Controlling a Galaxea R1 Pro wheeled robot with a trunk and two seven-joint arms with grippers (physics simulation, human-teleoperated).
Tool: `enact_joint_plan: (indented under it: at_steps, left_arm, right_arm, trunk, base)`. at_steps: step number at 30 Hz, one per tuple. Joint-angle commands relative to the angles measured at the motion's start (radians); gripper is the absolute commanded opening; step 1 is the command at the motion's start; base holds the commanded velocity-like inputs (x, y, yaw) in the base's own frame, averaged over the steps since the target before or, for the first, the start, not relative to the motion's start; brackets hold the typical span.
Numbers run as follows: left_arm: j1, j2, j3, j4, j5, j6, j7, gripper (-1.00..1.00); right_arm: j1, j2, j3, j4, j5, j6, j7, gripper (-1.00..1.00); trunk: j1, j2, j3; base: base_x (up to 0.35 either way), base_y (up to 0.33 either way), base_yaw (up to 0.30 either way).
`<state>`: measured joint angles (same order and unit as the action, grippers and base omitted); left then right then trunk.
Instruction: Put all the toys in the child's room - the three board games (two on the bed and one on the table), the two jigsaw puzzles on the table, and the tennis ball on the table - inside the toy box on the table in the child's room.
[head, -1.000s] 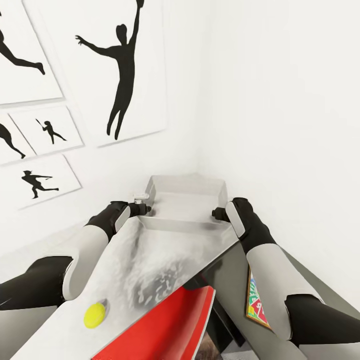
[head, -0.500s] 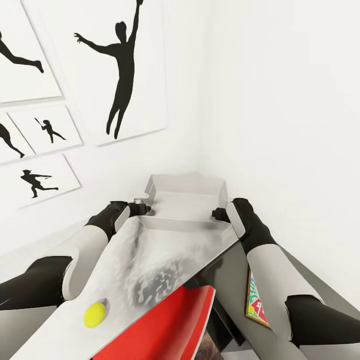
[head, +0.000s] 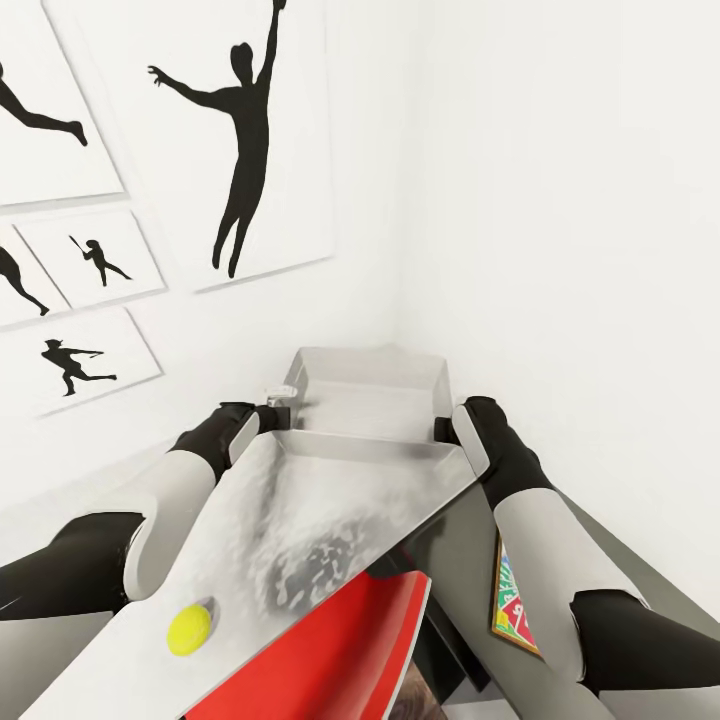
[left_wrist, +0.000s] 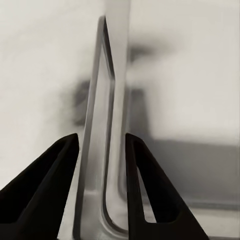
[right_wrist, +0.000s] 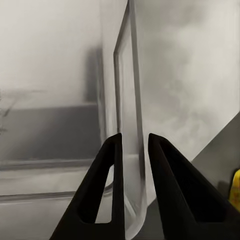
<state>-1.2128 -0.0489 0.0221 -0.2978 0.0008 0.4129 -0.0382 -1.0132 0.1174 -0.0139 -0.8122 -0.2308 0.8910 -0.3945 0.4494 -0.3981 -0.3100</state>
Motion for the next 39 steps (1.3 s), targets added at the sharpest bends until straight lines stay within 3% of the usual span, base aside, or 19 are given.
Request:
enact_joint_plan:
  at_steps: [1,18,39]
  left_arm:
    - [-0.001,-0.002,0.004,-0.001,0.019,0.004,-0.006,-1.00]
    - [0.001,-0.005,0.005,-0.001,0.019,-0.005,-0.009,-1.00]
    - [0.002,-0.002,0.005,-0.004,0.019,-0.005,-0.012,-1.00]
  right_arm:
    - [-0.001,0.001,-0.001,-0.001,-0.059,-0.012,-0.007,-1.00]
    - [-0.001,0.003,0.003,0.000,-0.056,-0.012,-0.009,-1.00]
    - [-0.001,0.002,0.003,-0.001,-0.056,-0.014,-0.008,-1.00]
  trunk:
    - [0.001,-0.002,-0.002]
    - [0.001,-0.002,-0.001]
    - [0.001,-0.002,0.034]
  base:
    - [0.000,0.000,0.000]
    - [0.000,0.000,0.000]
    - [-0.024,0.000,0.000]
